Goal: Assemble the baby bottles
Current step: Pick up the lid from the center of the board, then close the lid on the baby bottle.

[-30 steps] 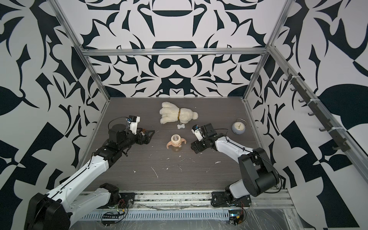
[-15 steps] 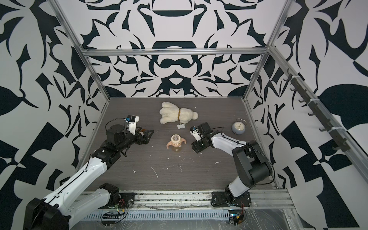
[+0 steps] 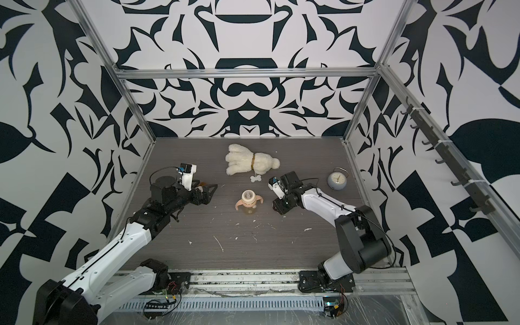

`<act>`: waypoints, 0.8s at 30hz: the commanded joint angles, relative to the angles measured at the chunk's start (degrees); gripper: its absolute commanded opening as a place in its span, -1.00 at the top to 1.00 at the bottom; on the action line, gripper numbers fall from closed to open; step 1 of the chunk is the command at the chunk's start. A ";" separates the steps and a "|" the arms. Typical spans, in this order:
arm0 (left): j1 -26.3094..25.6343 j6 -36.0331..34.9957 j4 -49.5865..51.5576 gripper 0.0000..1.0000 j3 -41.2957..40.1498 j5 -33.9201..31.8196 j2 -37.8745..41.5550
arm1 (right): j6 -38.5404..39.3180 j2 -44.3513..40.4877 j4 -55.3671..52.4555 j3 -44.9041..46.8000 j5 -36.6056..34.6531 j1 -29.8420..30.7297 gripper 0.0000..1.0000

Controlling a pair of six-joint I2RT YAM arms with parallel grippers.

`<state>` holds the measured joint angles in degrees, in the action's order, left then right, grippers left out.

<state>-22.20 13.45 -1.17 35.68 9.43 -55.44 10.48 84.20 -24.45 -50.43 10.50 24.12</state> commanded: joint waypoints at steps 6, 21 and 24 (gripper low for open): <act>-0.16 -0.78 2.11 -0.99 2.06 -0.08 -1.15 | 2.78 -3.34 -9.31 -16.58 3.12 4.97 0.09; -0.13 -0.67 3.02 -0.99 2.81 0.82 -2.63 | 5.59 5.05 -15.08 -30.25 4.25 14.02 0.09; -0.13 -0.64 2.97 -0.99 3.01 0.99 -2.61 | 5.69 5.14 -15.54 -30.34 3.88 14.37 0.10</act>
<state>-22.20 13.45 1.61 36.82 9.47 -57.93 15.20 90.08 -38.00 -78.39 14.76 37.98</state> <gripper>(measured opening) 0.994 0.463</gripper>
